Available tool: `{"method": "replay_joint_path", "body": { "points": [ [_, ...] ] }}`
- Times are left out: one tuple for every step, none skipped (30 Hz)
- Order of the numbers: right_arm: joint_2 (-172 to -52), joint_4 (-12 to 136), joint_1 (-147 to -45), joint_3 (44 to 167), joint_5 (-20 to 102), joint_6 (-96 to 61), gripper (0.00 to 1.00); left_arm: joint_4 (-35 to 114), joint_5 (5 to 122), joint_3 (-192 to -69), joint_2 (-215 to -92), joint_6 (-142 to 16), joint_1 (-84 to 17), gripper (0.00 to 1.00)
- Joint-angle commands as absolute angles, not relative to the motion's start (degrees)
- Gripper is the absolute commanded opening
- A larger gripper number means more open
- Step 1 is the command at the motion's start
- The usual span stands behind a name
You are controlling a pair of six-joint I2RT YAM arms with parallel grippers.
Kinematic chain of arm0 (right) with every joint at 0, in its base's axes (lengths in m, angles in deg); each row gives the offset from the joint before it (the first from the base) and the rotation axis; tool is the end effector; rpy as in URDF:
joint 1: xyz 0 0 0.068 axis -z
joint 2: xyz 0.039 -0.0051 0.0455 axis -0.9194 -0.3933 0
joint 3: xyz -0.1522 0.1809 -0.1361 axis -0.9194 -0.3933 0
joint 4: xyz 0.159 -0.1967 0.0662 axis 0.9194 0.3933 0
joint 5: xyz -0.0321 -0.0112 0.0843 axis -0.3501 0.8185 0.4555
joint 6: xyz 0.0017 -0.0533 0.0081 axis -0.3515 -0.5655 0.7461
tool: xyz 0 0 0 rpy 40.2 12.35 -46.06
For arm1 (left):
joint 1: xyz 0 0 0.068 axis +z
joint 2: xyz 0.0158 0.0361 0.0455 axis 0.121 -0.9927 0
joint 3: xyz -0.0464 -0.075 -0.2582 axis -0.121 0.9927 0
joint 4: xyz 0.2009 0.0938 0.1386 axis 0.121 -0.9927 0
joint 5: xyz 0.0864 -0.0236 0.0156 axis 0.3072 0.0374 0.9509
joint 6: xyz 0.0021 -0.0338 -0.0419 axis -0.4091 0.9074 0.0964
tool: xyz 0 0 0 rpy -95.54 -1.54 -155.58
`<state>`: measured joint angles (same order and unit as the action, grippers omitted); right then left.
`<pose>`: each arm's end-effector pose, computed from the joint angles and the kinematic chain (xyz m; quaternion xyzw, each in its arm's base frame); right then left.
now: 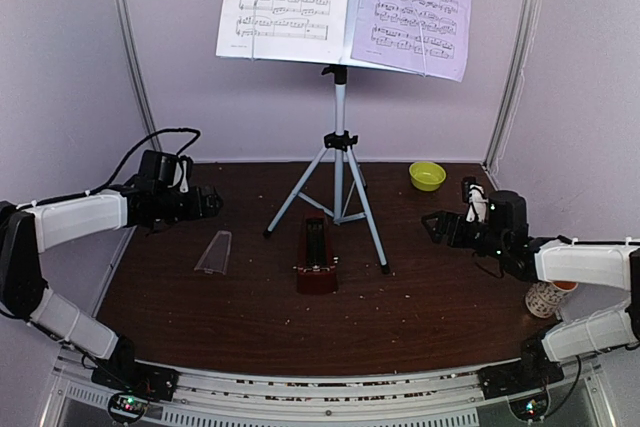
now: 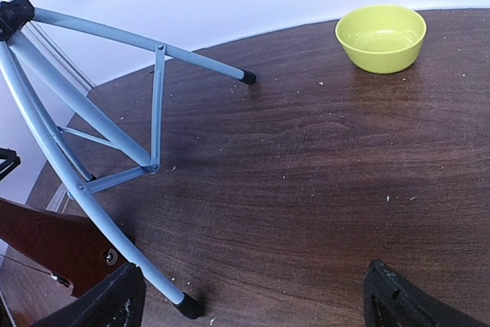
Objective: Set up the instrument practice props
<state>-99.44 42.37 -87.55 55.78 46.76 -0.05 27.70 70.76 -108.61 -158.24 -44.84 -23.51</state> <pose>0.2257 0.0943 0.1961 -0.0392 0.8302 0.3017 0.4671 0.2890 -0.0866 0.2326 -0.0983 0.9008 -0.1734 0.3859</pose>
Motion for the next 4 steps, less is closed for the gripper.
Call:
{"method": "replay_joint_path", "body": {
  "points": [
    [-98.3, 41.2, -87.6, 55.3, 46.9, -0.1, 1.00, 29.9, 72.1, -108.4, -157.4, -44.0, -23.2, 0.98],
    [-98.2, 41.2, -87.7, 55.5, 46.9, -0.2, 1.00, 29.6, 72.4, -108.6, -157.4, -44.1, -23.2, 0.98],
    [-98.1, 41.4, -87.7, 55.5, 46.9, -0.1, 1.00, 29.3, 72.5, -108.8, -157.4, -44.2, -23.2, 0.98],
    [-97.9, 41.4, -87.7, 55.6, 47.0, -0.1, 1.00, 29.0, 72.6, -109.0, -157.3, -44.4, -23.1, 0.98]
  ]
}}
